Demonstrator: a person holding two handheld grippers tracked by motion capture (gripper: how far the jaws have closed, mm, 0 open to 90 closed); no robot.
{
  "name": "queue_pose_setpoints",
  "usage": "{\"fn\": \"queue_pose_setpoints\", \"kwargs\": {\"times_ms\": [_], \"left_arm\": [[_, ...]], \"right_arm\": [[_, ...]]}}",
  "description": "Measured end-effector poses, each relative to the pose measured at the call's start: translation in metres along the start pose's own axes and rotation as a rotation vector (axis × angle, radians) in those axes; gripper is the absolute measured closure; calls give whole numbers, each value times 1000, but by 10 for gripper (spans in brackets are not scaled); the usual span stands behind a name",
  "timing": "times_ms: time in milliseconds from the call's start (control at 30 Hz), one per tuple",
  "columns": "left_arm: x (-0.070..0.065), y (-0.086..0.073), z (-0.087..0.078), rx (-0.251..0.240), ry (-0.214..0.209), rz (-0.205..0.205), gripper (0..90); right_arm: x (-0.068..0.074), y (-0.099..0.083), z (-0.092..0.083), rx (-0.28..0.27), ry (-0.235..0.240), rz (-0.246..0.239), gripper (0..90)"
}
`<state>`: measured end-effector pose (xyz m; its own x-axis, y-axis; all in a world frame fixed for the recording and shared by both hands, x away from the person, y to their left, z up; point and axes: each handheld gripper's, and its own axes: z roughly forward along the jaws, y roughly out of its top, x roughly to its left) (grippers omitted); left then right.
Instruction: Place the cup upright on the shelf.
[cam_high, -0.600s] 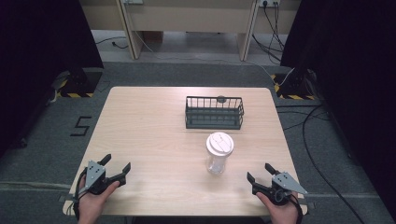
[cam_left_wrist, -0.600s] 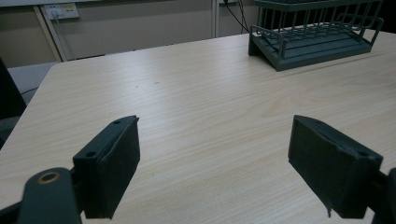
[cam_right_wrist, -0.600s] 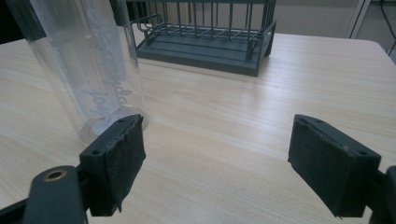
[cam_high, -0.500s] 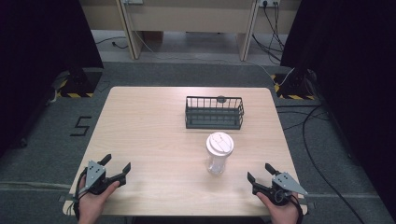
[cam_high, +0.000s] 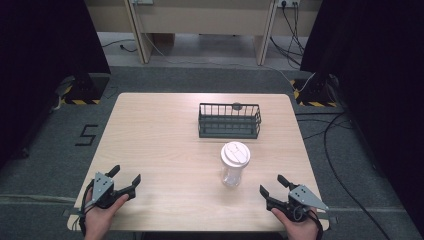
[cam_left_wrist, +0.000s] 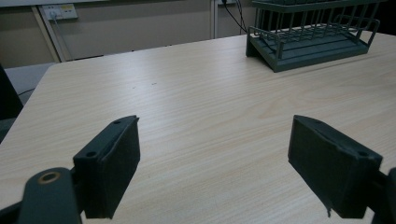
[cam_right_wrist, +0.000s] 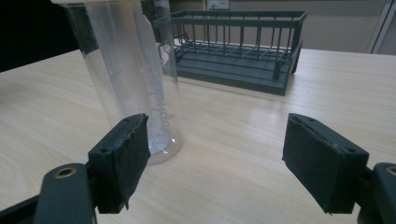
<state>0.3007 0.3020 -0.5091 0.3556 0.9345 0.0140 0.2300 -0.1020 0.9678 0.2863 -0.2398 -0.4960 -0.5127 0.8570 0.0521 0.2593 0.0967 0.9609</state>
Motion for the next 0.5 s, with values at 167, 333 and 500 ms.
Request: {"fn": "queue_pose_setpoints", "kwargs": {"times_ms": [167,333,500], "left_arm": [[-1,0,0,0,-2,1,163],[-1,0,1,-1,-7,-2,163],[-2,0,1,-2,-10,0,164]], "right_arm": [[4,5,4,-10,25,-12,227],[13,8,12,-1,64,-35,225],[19,9,22,12,84,-50,222]]}}
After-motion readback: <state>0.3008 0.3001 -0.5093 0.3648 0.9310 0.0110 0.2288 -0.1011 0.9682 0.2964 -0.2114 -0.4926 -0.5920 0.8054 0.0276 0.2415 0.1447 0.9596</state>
